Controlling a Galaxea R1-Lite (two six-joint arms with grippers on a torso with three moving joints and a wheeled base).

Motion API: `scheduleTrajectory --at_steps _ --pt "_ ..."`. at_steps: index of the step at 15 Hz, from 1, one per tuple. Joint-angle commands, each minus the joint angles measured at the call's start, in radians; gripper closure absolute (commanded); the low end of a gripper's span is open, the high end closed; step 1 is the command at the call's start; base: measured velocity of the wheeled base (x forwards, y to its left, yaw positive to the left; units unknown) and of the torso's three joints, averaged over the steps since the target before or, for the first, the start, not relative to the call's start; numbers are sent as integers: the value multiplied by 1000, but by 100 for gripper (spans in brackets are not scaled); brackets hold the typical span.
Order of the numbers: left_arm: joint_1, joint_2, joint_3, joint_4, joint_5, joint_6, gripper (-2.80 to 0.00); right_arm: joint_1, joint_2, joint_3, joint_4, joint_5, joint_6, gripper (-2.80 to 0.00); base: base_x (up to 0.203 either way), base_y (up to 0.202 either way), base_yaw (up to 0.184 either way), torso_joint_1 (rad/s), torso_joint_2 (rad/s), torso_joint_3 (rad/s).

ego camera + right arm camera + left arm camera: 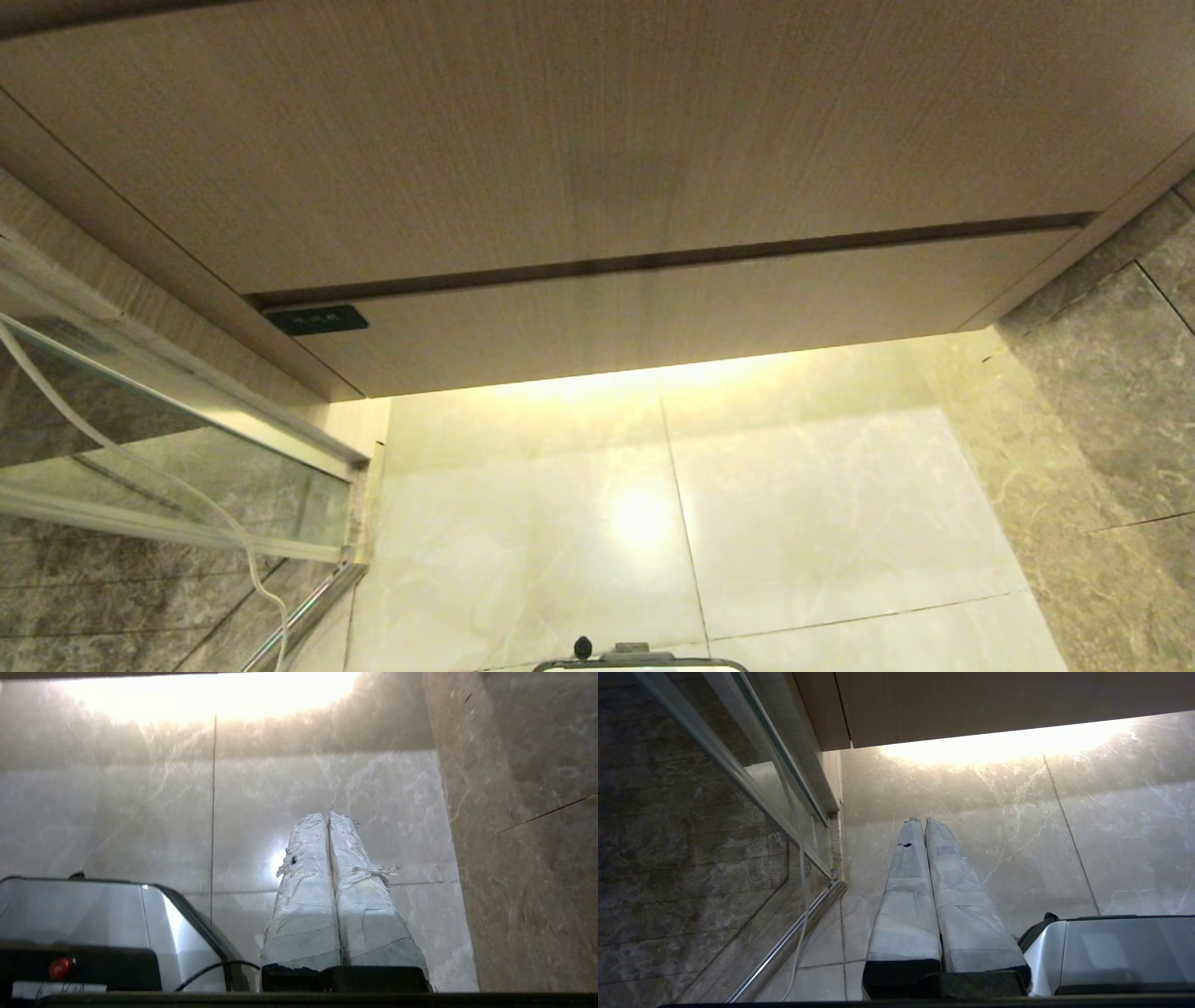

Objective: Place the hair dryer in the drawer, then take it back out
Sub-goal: Pull open the drawer

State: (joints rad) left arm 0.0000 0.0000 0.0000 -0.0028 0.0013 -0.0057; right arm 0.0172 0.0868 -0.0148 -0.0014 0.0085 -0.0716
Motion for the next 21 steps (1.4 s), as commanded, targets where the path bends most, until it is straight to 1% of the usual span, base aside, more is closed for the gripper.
scheduleTrajectory --at_steps 1,2,4,7,15,17,21 --pt "0 0 0 0 0 0 0 -4 -90 13 2 -4 11 0 0 0 0 0 0 0" --pt "0 1 0 0 0 0 0 -5 -87 15 1 -9 29 0 0 0 0 0 0 0" --pt "0 0 0 0 -1 0 0 -5 -87 15 3 -1 19 0 0 0 0 0 0 0" --pt "0 0 -1 0 0 0 0 -5 -87 13 0 -7 41 0 0 0 0 0 0 0" --pt "0 0 -1 0 0 0 0 -5 -87 13 0 -7 41 0 0 0 0 0 0 0" --pt "0 0 -1 0 0 0 0 -5 -87 15 4 0 26 0 0 0 0 0 0 0" --pt "0 1 0 0 0 0 0 -5 -87 14 -8 -7 26 0 0 0 0 0 0 0"
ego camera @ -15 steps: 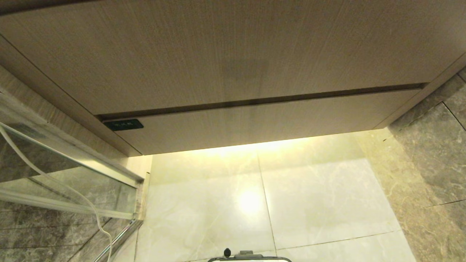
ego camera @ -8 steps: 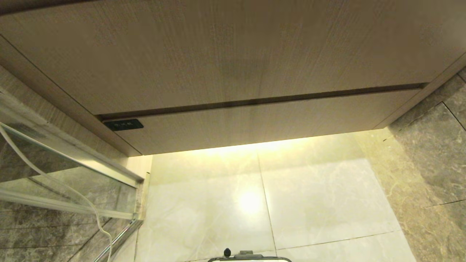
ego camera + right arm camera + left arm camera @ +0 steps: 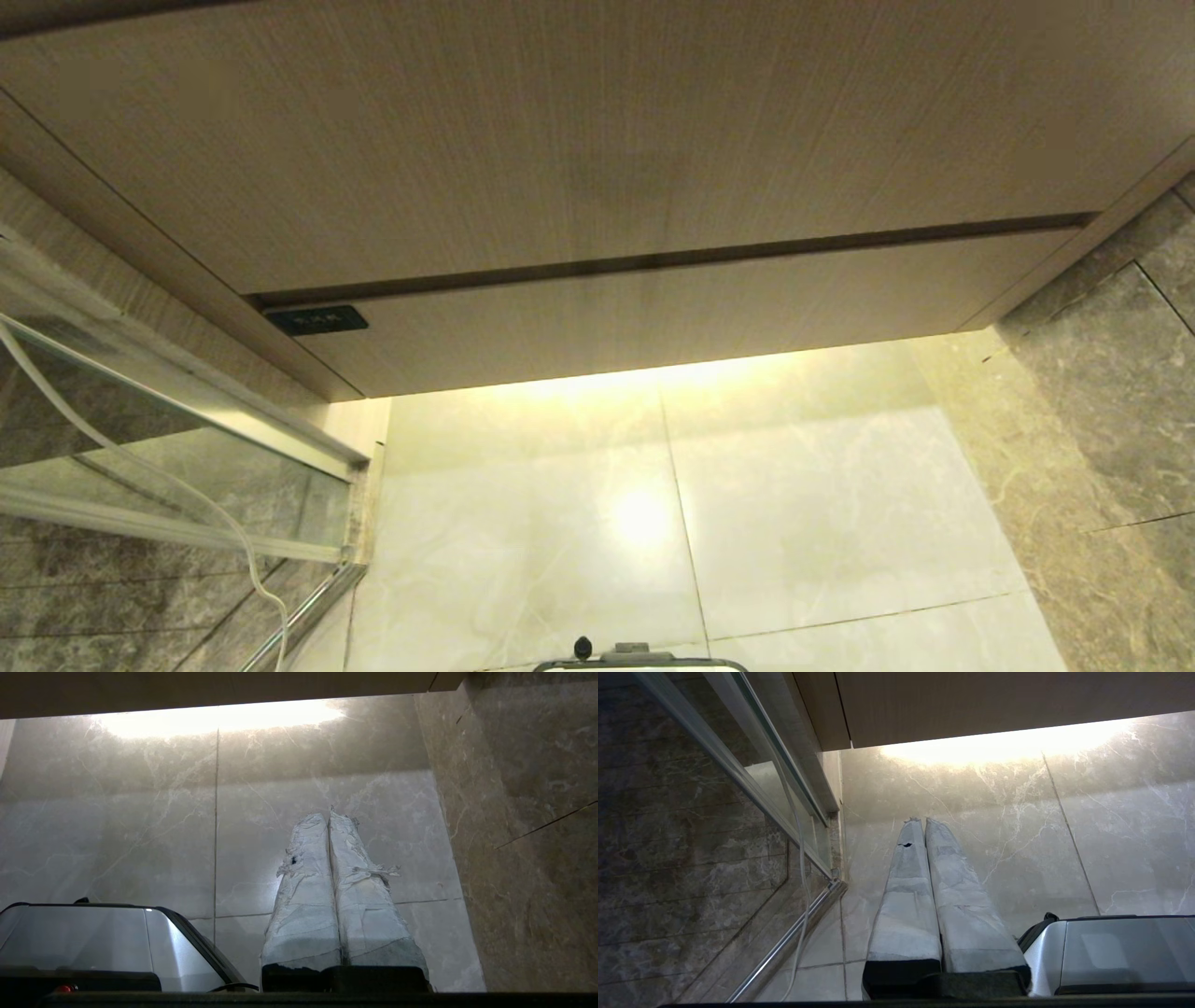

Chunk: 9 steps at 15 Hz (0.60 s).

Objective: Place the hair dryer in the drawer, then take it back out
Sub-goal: Pull open the drawer

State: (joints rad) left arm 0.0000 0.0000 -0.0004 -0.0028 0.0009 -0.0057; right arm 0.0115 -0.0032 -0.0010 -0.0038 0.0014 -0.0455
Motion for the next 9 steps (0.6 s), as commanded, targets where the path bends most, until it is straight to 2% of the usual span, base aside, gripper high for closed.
scheduleTrajectory --at_steps 1,3,6,7,9 --pt "0 1 0 0 0 0 0 1 7 -24 -5 3 -1 0 0 0 0 0 0 0" --pt "0 1 0 0 1 0 0 1 56 -203 29 13 -2 0 0 0 0 0 0 0" --pt "0 1 0 0 1 0 0 3 345 -648 196 25 -1 0 0 0 0 0 0 0" --pt "0 0 0 0 1 0 0 5 462 -761 261 46 2 0 0 0 0 0 0 0" --pt "0 0 0 0 0 0 0 17 697 -931 371 153 13 0 0 0 0 0 0 0"
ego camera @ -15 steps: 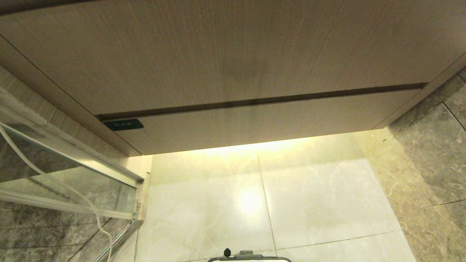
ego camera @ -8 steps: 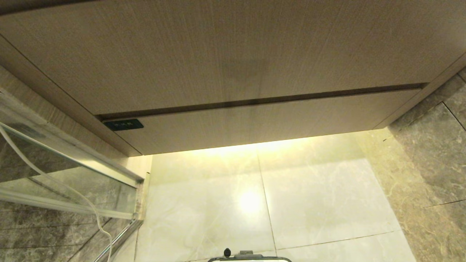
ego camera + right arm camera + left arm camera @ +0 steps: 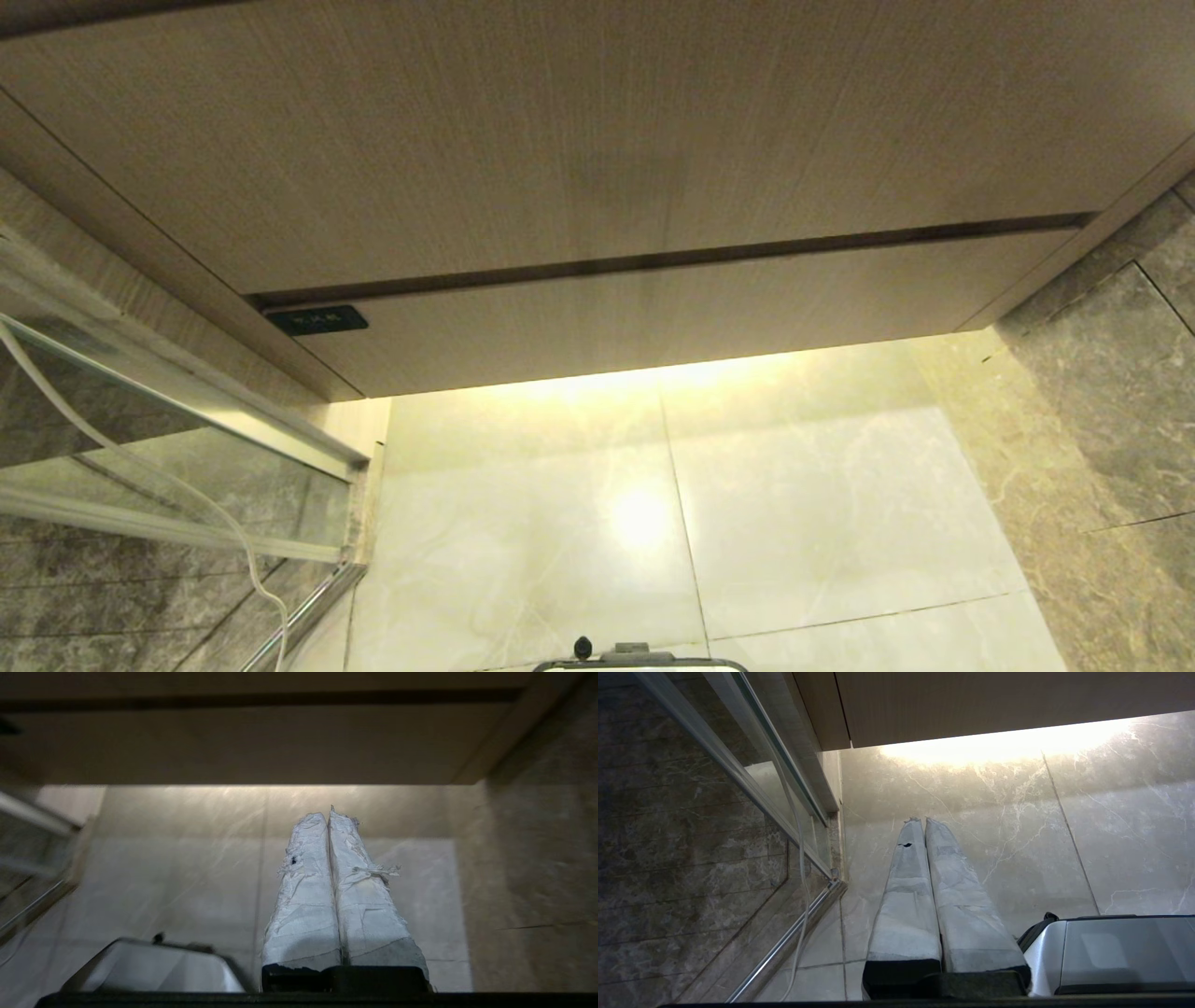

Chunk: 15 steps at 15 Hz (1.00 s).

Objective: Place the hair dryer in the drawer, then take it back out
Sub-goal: Pull open the drawer

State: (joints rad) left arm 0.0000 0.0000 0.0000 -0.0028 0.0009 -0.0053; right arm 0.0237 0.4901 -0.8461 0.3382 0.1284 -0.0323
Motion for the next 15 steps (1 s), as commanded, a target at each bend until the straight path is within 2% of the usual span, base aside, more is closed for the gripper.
scheduleTrajectory --at_steps 1,3,5,8,10,12,13,14,15 --pt "0 1 0 0 0 -1 0 20 302 -141 60 83 4 0 0 0 0 0 0 0" --pt "0 0 0 0 1 -1 0 75 491 -234 105 180 11 0 0 0 0 0 0 0" --pt "0 1 -1 0 0 -1 0 129 658 -279 131 229 -5 0 0 0 0 0 0 0" --pt "0 1 -1 0 1 -1 0 184 806 -330 151 269 -107 0 0 0 0 0 0 0" --pt "0 0 0 0 0 -1 0 192 942 -369 161 273 -197 0 0 0 0 0 0 0" --pt "0 2 0 0 1 -1 0 196 1047 -427 176 275 -252 0 0 0 0 0 0 0" --pt "0 0 0 0 1 -1 0 197 1097 -454 192 273 -314 0 0 0 0 0 0 0" --pt "0 2 0 0 -1 -1 0 197 1129 -470 204 269 -437 0 0 0 0 0 0 0" --pt "0 0 -1 0 -1 -1 0 195 1163 -485 211 266 -596 0 0 0 0 0 0 0"
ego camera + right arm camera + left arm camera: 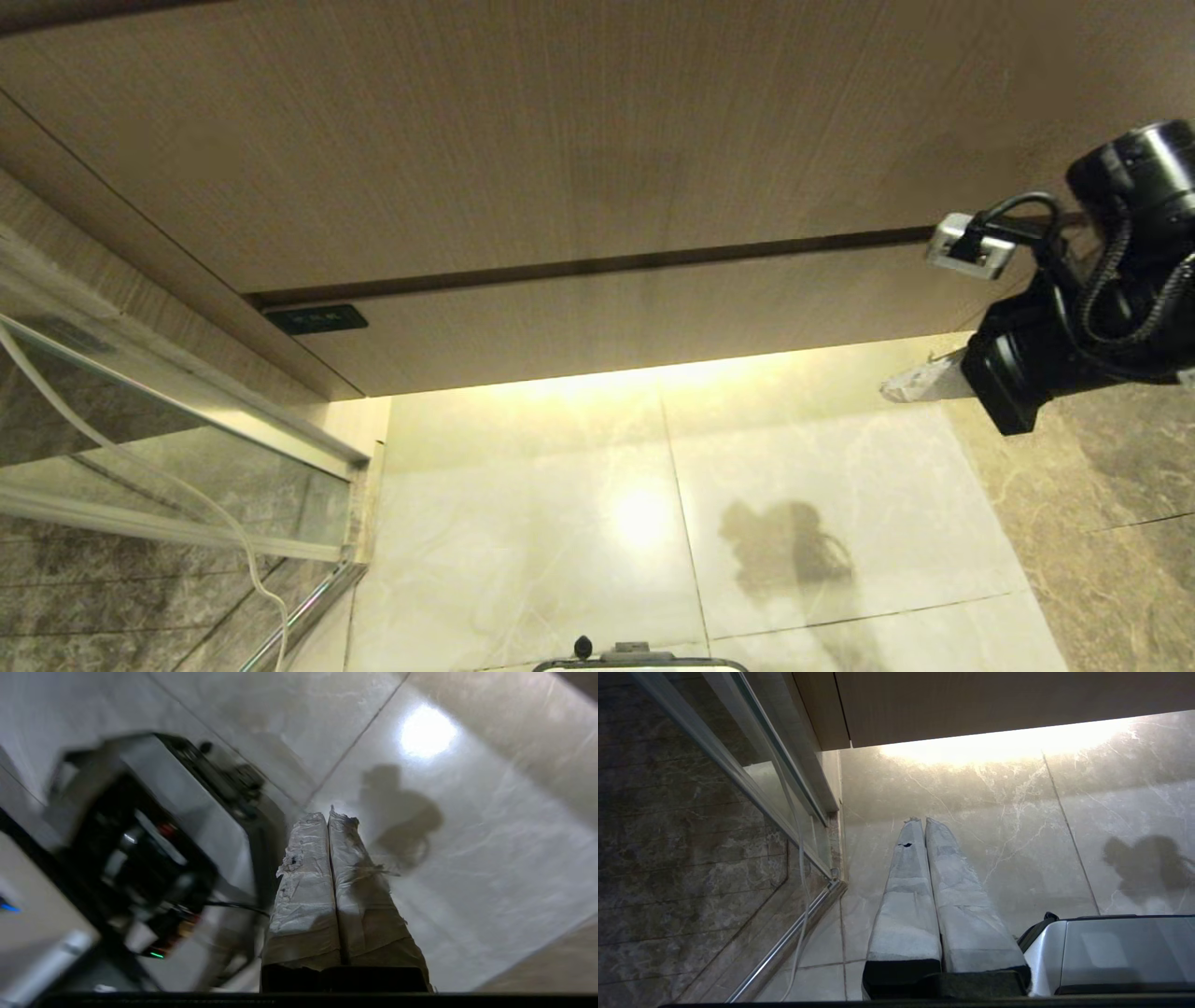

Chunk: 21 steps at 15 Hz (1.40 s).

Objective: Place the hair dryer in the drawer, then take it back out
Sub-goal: Pull open the drawer

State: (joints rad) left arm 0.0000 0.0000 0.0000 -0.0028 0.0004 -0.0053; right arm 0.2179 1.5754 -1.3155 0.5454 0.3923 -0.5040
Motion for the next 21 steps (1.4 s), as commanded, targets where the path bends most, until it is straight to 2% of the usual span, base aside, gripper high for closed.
scheduleTrajectory --at_steps 1,2,3,4,5,9,10,11,13,15,16,19,20,21 --pt "0 1 0 0 0 -1 0 -6 109 -25 6 1 -263 0 0 0 0 0 0 0" --pt "0 1 -1 0 1 -1 0 -16 144 -34 6 4 -379 0 0 0 0 0 0 0" --pt "0 1 0 0 0 -1 0 -23 175 -42 -2 11 -446 0 0 0 0 0 0 0" --pt "0 1 0 0 1 -1 0 -28 193 -46 -16 15 -433 0 0 0 0 0 0 0" --pt "0 2 0 0 0 -1 0 -33 198 -51 -22 22 -392 0 0 0 0 0 0 0" --pt "0 1 -1 0 1 -1 0 -31 210 -92 -42 21 -69 0 0 0 0 0 0 0" --pt "0 1 -1 0 1 -1 0 -26 210 -104 -64 -19 -37 -260 0 0 0 0 0 0" --pt "0 0 0 0 1 -1 0 -13 206 -100 -72 -57 -36 -280 0 0 0 0 0 0" --pt "0 2 0 0 1 -1 0 48 206 -96 -78 -202 -28 -280 0 0 0 0 0 0" --pt "0 2 0 0 1 -1 0 75 208 -93 -113 -228 -18 -280 0 0 0 0 0 0" --pt "0 0 -2 0 1 -1 0 100 206 -85 -189 -231 -25 -280 0 0 0 0 0 0" --pt "0 0 0 0 0 -1 0 130 184 60 -443 -228 -152 -280 0 0 0 0 0 0" --pt "0 0 0 0 1 -1 0 132 171 115 -534 -224 -256 -280 0 0 0 0 0 0" --pt "0 0 0 0 1 -1 0 132 160 144 -591 -215 -316 -280 0 0 0 0 0 0"
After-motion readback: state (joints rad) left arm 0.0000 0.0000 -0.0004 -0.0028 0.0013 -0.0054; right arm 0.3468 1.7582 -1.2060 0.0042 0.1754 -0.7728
